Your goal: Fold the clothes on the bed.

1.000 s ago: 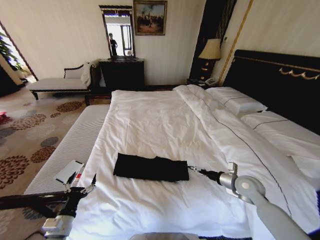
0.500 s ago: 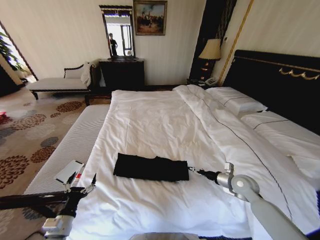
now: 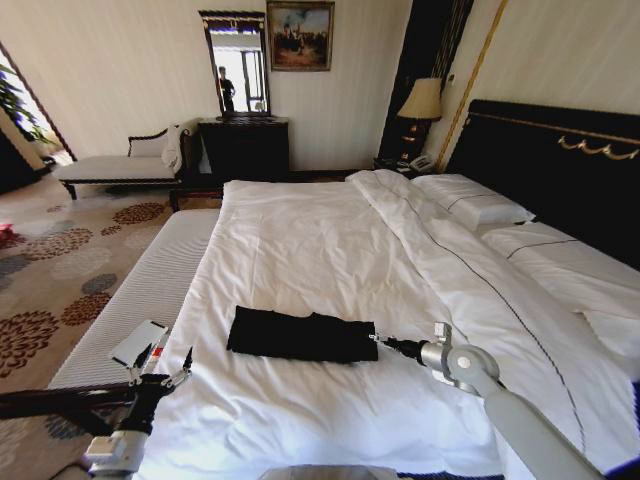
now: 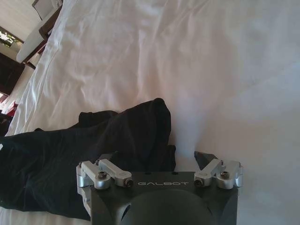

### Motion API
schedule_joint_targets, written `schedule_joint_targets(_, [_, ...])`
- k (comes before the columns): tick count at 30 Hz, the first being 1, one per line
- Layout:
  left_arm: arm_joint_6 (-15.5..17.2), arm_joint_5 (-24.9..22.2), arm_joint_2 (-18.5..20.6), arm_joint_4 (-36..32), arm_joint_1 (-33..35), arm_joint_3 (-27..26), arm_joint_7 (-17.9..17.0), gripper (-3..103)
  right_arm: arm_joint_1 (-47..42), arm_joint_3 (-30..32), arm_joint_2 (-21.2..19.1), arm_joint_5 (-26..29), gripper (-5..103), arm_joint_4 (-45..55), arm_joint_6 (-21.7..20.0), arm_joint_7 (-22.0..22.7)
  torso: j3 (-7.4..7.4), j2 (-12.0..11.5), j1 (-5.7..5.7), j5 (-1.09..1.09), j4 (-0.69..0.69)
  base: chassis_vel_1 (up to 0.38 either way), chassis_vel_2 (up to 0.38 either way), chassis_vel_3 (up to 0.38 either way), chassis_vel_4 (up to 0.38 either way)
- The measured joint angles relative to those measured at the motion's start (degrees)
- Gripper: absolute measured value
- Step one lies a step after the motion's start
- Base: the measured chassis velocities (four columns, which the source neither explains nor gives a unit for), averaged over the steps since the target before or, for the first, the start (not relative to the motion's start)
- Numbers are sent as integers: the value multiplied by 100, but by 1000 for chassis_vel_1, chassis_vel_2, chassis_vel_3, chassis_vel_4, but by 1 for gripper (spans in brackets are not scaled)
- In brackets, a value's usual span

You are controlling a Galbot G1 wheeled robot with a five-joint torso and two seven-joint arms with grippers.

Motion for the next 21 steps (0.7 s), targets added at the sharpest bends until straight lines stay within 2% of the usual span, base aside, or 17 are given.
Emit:
schedule_joint_targets(10, [0,0,0,0,0,0,0,100,66,-155,81,-97,91,19,2,-27,0,0,0,0,0,0,0,0,0])
schedule_joint_targets(12, [0,0,0,0,0,0,0,100,71,-176,85,-114,85,19,2,-27,0,0,0,0,0,0,0,0,0])
schedule_joint_targets(13, [0,0,0,0,0,0,0,100,71,-176,85,-114,85,19,2,-27,0,0,0,0,0,0,0,0,0])
schedule_joint_targets(15, [0,0,0,0,0,0,0,100,81,-206,96,-137,74,22,2,-27,0,0,0,0,0,0,0,0,0])
schedule_joint_targets(18, [0,0,0,0,0,0,0,100,86,-239,107,-170,68,30,2,-32,0,0,0,0,0,0,0,0,0])
schedule_joint_targets(21, [0,0,0,0,0,0,0,100,76,-289,126,-333,51,31,2,-92,0,0,0,0,0,0,0,0,0])
